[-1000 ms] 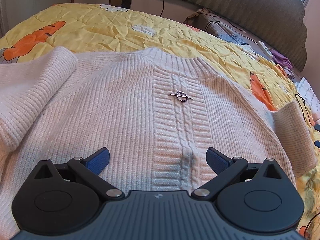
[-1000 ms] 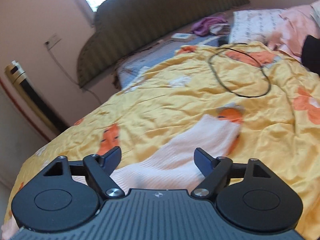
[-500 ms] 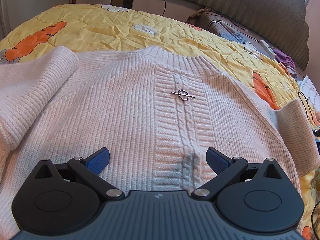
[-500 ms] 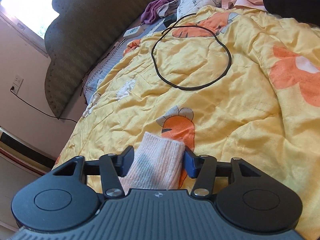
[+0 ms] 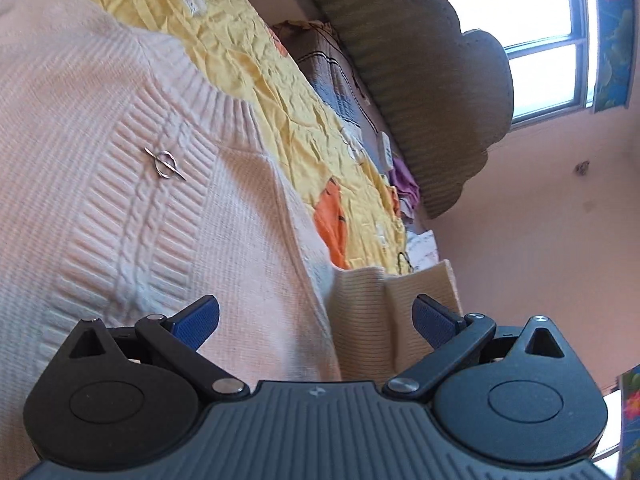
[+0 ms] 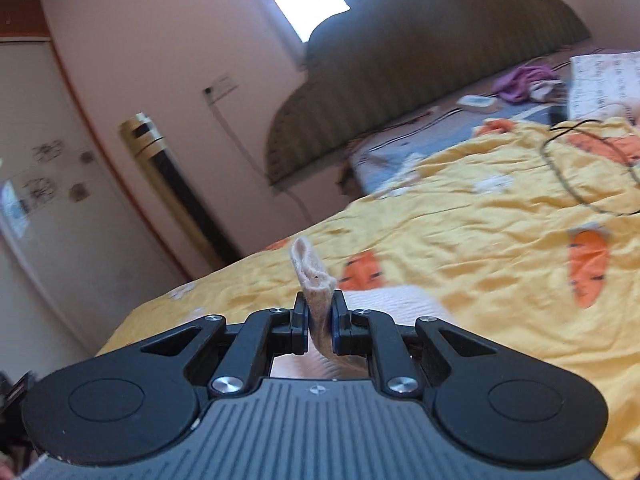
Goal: Fold small clothes
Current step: 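Grasp the cuff of the sleeve with the right gripper, then fold the sleeve across the cardigan body with the right gripper while the left gripper grasps the other cuff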
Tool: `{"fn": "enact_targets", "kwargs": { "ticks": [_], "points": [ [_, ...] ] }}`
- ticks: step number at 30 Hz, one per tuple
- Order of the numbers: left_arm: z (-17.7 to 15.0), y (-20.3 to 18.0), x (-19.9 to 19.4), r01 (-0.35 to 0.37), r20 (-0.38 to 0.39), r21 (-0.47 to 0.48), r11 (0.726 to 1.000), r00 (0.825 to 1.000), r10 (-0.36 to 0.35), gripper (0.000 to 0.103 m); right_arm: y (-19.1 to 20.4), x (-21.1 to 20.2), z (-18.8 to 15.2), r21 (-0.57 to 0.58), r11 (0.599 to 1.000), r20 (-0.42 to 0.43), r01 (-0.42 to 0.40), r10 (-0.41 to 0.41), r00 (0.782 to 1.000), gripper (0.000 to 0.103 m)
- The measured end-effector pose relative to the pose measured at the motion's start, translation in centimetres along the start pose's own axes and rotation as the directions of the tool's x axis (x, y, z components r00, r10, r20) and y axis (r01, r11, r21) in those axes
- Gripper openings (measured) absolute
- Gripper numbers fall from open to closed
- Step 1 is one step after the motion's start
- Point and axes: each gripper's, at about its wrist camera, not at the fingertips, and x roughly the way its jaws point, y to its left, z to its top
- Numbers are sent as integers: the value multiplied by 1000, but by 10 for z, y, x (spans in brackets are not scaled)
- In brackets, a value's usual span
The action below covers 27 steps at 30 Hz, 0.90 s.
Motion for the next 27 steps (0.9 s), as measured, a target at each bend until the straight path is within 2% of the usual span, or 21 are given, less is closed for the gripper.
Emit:
{"fn": "enact_targets", "kwargs": {
  "ticks": [2, 4, 9, 12, 14, 15, 17, 18, 19, 20, 21, 23, 24, 27],
  "points": [
    [-4, 3, 7, 55, -24, -48, 997, 998, -56, 103, 28, 6, -19, -5, 996, -44, -87, 86, 995, 15],
    [-8, 8, 13, 79, -50, -86, 993, 995, -83, 103, 52, 16, -41, -30, 990, -99, -135, 131, 986, 15],
    [-13, 22, 18, 22, -63, -154, 988, 997, -32, 103, 92, 31, -90, -50, 981, -223, -187, 172, 959, 15],
    [-12, 31, 19, -2, -58, -210, 978, 998, -11, 103, 105, 28, -102, -29, 975, -244, -221, 208, 947, 15],
    [-11, 32, 19, -9, -62, -214, 977, 998, -4, 102, 113, 25, -103, -30, 971, -246, -237, 223, 943, 15],
    [-11, 31, 20, -20, -64, -210, 978, 998, 7, 98, 116, 24, -103, -36, 970, -247, -241, 225, 942, 15],
    [-9, 29, 22, -76, -79, -196, 978, 995, 61, 74, 118, 26, -106, -53, 969, -266, -243, 220, 938, 17],
    [-8, 32, 23, -97, -87, -204, 974, 993, 81, 56, 120, 26, -107, -58, 967, -283, -247, 221, 933, 19],
    [-8, 36, 24, -112, -92, -217, 970, 991, 94, 50, 121, 26, -107, -64, 967, -299, -247, 217, 929, 21],
    [-8, 42, 25, -117, -94, -230, 966, 991, 98, 44, 123, 25, -109, -71, 967, -307, -243, 210, 928, 34],
    [-7, 43, 24, -124, -101, -227, 966, 990, 103, 40, 124, 21, -110, -75, 967, -313, -243, 208, 927, 46],
    [-6, 42, 24, -127, -110, -212, 969, 988, 105, 40, 123, 14, -112, -88, 967, -333, -238, 197, 922, 59],
    [-6, 41, 23, -131, -114, -209, 969, 987, 109, 40, 121, 8, -112, -83, 965, -327, -248, 209, 922, 63],
    [-5, 37, 19, -149, -123, -162, 976, 984, 130, 40, 108, -10, -107, -36, 967, -308, -251, 228, 924, 67]
  ]
}}
